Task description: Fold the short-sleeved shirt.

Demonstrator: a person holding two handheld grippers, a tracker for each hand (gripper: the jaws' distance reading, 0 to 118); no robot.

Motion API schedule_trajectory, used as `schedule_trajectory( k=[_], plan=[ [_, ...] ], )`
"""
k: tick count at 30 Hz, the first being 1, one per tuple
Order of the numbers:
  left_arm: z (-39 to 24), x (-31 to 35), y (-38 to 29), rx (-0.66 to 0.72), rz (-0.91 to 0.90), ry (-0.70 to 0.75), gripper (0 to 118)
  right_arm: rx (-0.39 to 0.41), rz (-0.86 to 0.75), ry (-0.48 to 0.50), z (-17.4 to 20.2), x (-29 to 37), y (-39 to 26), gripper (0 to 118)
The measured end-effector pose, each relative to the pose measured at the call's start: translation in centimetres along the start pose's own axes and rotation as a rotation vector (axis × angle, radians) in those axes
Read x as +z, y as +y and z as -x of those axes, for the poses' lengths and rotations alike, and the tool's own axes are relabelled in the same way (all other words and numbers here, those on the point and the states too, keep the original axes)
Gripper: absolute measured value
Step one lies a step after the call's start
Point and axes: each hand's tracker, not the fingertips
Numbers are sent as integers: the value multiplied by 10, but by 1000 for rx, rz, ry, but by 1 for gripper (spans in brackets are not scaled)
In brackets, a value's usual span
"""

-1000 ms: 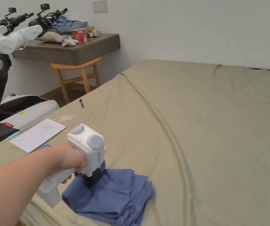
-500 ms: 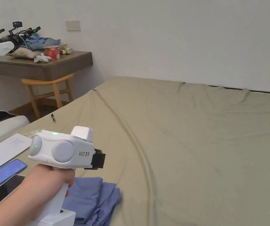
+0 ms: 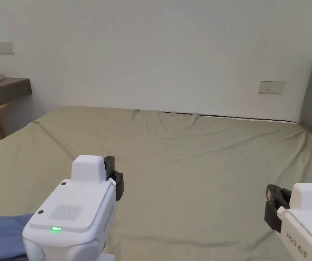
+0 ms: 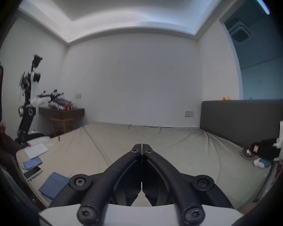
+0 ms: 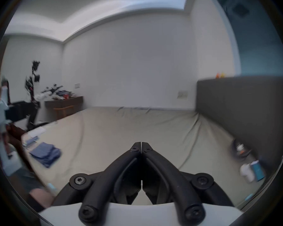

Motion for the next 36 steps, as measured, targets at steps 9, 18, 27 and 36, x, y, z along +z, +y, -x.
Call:
schedule_trajectory(
  k=[9, 18, 27, 36],
  plan=[
    [-7, 18, -47, 46, 44, 22, 0, -67, 89, -45, 5, 9, -53, 0],
    [-14, 14, -64, -3, 36, 66, 14, 5, 30, -53, 7, 0, -73, 0],
    [-23, 15, -70, 2, 41, 61, 118, -14, -9, -89, 5, 8, -60, 118],
    [-35, 30, -57, 46, -15, -15, 118, -94, 79, 21, 10, 10, -52, 118]
  ],
)
